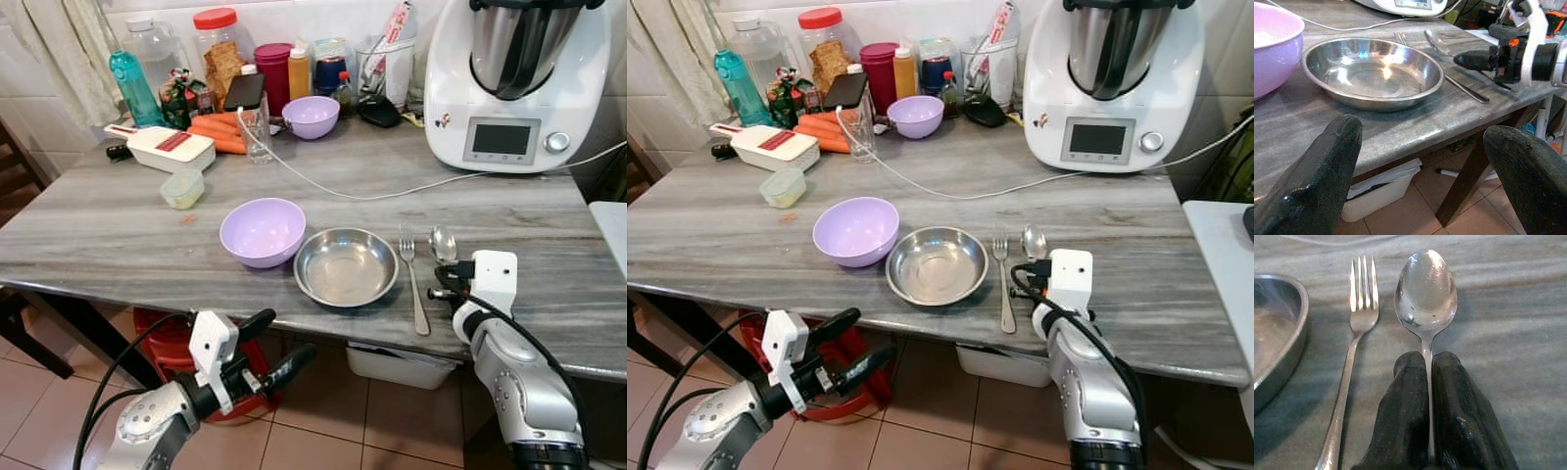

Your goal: Setting the table

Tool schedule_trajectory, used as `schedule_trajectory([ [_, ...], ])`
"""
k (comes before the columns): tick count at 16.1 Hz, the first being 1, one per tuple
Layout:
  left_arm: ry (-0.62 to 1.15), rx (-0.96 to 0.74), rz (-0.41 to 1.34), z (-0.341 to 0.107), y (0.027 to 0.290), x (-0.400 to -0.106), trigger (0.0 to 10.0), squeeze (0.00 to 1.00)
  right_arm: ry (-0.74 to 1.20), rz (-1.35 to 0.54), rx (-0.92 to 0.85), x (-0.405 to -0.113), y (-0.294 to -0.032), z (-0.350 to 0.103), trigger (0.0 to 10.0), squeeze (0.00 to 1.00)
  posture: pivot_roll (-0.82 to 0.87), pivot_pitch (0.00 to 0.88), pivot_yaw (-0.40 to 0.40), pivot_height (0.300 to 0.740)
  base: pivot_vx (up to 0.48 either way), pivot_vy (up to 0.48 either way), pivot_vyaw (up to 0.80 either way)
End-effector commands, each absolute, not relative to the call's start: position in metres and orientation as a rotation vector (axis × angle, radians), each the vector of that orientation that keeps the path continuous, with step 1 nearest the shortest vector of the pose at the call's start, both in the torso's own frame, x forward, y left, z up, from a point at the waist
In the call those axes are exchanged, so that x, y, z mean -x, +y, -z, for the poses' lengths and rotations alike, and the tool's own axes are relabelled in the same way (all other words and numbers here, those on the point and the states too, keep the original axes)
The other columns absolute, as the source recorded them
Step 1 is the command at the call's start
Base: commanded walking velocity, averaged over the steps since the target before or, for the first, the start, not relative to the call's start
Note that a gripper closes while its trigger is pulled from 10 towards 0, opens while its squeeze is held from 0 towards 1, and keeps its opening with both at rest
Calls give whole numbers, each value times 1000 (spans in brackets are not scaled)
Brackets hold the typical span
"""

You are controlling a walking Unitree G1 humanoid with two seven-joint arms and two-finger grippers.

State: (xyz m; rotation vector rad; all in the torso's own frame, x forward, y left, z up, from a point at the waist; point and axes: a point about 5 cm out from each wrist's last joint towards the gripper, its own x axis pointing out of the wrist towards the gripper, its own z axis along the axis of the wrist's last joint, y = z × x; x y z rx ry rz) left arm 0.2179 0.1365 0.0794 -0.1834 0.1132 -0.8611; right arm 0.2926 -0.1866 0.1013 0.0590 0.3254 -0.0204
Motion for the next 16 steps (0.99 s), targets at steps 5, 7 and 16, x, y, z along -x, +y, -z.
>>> schedule_trajectory([
  [5, 96, 163, 887, -87, 136, -218, 10000, 0, 354, 23, -40, -295, -188, -97, 10000, 384, -102, 18, 100, 740, 0, 0, 0],
  [7, 93, 166, 897, -88, 136, -218, 10000, 0, 356, 23, -39, -297, -188, -96, 10000, 875, -101, 17, 102, 740, 0, 0, 0],
  [16, 95, 168, 913, -91, 133, -218, 10000, 0, 351, 21, -40, -304, -189, -95, 10000, 1000, -90, 12, 108, 740, 0, 0, 0],
])
